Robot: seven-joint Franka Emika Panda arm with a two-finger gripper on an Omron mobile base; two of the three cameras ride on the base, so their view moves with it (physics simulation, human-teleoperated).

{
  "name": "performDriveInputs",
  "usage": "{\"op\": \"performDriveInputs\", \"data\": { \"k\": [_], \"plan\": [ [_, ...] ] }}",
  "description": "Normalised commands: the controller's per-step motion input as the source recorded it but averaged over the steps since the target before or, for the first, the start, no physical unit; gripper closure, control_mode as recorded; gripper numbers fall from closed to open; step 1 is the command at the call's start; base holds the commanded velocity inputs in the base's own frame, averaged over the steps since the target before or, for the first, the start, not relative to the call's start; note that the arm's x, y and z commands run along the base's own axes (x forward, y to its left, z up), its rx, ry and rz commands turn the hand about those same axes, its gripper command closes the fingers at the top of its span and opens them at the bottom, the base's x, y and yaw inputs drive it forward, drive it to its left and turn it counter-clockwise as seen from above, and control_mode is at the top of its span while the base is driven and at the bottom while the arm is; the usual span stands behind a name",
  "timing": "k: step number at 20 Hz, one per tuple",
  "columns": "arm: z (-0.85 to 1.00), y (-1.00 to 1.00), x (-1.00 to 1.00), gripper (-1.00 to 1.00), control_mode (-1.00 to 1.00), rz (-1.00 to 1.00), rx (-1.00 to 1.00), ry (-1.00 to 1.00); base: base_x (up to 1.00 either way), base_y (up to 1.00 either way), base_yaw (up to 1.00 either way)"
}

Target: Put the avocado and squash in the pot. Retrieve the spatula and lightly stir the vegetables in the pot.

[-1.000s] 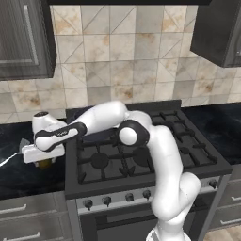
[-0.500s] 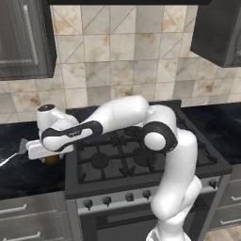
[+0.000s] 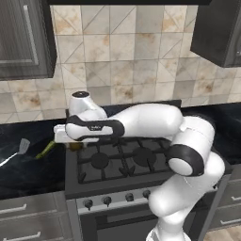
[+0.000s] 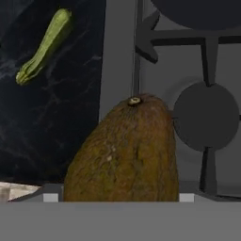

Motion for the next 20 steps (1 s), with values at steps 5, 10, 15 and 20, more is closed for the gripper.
{"op": "performDriveInputs", "data": {
  "k": [5,10,15,20],
  "plan": [
    [0.62,-0.89,0.24,1.0,-1.0,-0.06,0.11,-0.01,0.0,0.0,0.0],
    [0.6,-0.85,0.22,1.0,-1.0,0.0,0.09,-0.05,0.0,0.0,0.0],
    [0.3,-0.72,0.83,1.0,-1.0,0.03,0.03,-0.01,0.0,0.0,0.0],
    [0.26,-0.2,0.83,1.0,-1.0,0.15,-0.08,0.0,0.0,0.0,0.0]
  ]
}}
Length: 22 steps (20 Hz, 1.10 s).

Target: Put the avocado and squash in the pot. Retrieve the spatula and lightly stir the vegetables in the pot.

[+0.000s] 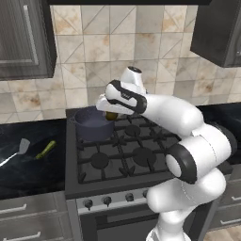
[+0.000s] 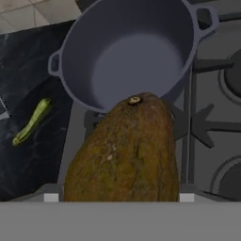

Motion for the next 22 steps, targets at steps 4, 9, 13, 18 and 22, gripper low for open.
{"op": "performDriveInputs", "data": {
  "k": [4,9,13,18,22],
  "plan": [
    [0.0,0.0,0.49,1.0,-1.0,0.21,-0.11,-0.03,0.0,0.0,0.0],
    [-0.15,0.05,0.01,1.0,-1.0,0.27,-0.19,-0.13,0.0,0.0,0.0],
    [-0.45,0.09,0.0,1.0,-1.0,0.29,-0.22,-0.14,0.0,0.0,0.0],
    [-0.29,0.13,0.01,1.0,-1.0,0.23,-0.15,-0.06,0.0,0.0,0.0],
    [0.0,0.09,0.4,1.0,-1.0,0.06,0.0,-0.01,0.0,0.0,0.0]
  ]
}}
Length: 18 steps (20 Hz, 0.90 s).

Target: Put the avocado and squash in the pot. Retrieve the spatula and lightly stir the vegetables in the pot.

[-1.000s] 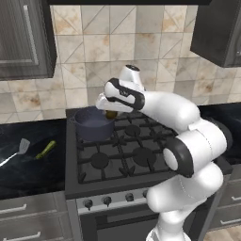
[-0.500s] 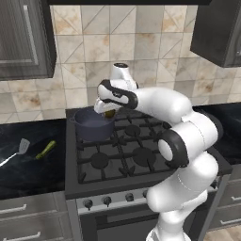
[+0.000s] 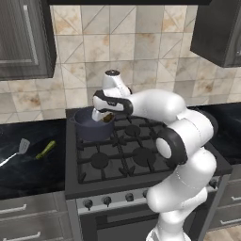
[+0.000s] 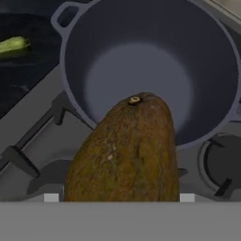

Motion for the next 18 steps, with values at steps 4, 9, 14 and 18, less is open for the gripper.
{"op": "performDriveInputs", "data": {
  "k": [4,9,14,18],
  "plan": [
    [-0.13,0.17,0.8,1.0,-1.0,0.01,0.0,0.07,0.0,0.0,0.0],
    [0.0,0.41,0.5,1.0,-1.0,0.0,-0.01,0.08,0.0,0.0,0.0],
    [-0.01,0.38,0.04,1.0,-1.0,0.0,-0.01,0.06,0.0,0.0,0.0],
    [-0.31,0.07,-0.01,1.0,-1.0,0.0,0.0,0.02,0.0,0.0,0.0]
  ]
}}
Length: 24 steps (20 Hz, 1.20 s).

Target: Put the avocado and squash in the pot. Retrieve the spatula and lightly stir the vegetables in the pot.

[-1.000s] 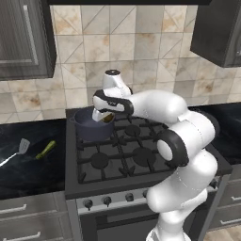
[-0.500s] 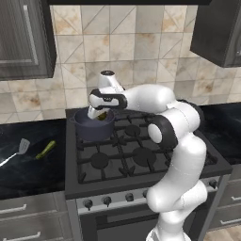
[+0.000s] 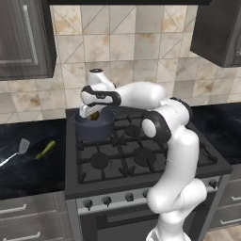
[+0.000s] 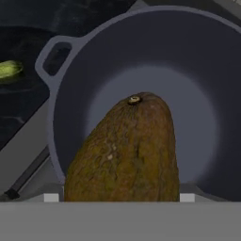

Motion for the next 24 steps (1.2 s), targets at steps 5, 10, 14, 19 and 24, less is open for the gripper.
{"op": "performDriveInputs", "data": {
  "k": [5,10,14,19,24],
  "plan": [
    [-0.49,0.0,-0.04,1.0,-1.0,-0.02,0.0,0.0,0.0,0.0,0.0],
    [-0.13,-0.08,0.02,1.0,-1.0,-0.08,0.0,0.0,0.0,0.0,0.0],
    [-0.03,-0.29,0.2,1.0,-1.0,-0.2,0.02,0.0,0.0,0.0,0.0],
    [0.0,-0.14,0.05,1.0,-1.0,-0.17,0.02,0.02,0.0,0.0,0.0],
    [0.04,-0.01,0.0,-1.0,-1.0,-0.06,0.01,0.0,0.0,0.0,0.0]
  ]
}}
